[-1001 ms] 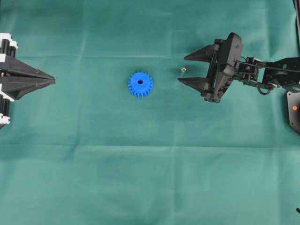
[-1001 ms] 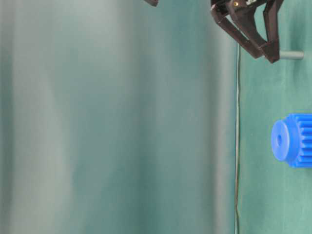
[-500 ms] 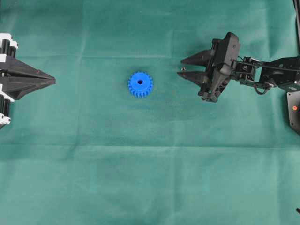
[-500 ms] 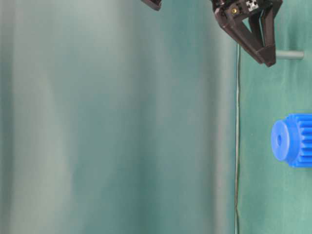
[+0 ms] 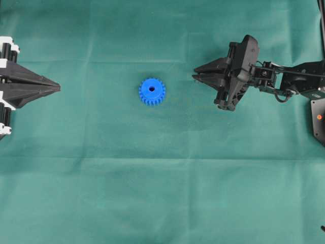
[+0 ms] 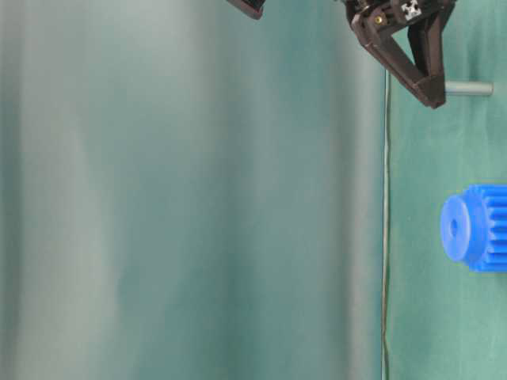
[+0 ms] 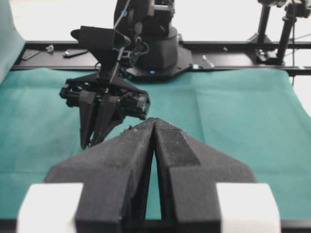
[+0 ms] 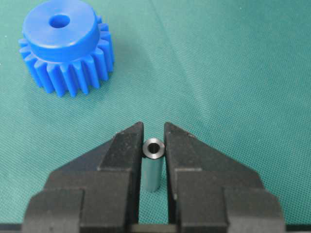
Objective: Insert the shaft placed at a random location into the center hole of the small gear at another random location.
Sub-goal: 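Lift the shaft with the right gripper and carry it left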
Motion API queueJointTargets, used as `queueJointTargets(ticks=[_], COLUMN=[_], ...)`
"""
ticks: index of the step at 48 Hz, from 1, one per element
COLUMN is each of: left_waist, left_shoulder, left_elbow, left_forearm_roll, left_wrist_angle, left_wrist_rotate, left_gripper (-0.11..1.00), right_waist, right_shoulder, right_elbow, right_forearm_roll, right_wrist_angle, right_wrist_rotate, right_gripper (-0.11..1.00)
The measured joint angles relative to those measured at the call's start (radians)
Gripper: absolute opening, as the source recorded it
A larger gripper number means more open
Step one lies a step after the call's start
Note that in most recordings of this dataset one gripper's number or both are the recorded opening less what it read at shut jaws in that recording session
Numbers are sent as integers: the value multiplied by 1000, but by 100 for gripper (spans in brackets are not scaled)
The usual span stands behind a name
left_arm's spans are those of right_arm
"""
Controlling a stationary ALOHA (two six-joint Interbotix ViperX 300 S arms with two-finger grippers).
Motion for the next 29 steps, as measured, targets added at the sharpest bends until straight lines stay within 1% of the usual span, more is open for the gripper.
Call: queueJointTargets(ticks=[4, 18, 23, 29], left_waist=[0, 0, 0, 0], left_shoulder=[0, 0, 0, 2], left_elbow=[0, 0, 0, 0], left_forearm_roll=[0, 0, 0, 0], left_wrist_angle=[0, 0, 0, 0], left_wrist_rotate=[0, -2, -2, -2], left_gripper=[0, 0, 0, 0], right_waist=[0, 0, 0, 0], right_shoulder=[-31, -206, -236, -239], right_elbow=[0, 0, 0, -3], right_forearm_roll=[0, -2, -2, -2], right_wrist_angle=[18, 166, 199, 218], right_wrist_rotate=[0, 0, 0, 0], right_gripper=[13, 13, 13, 13])
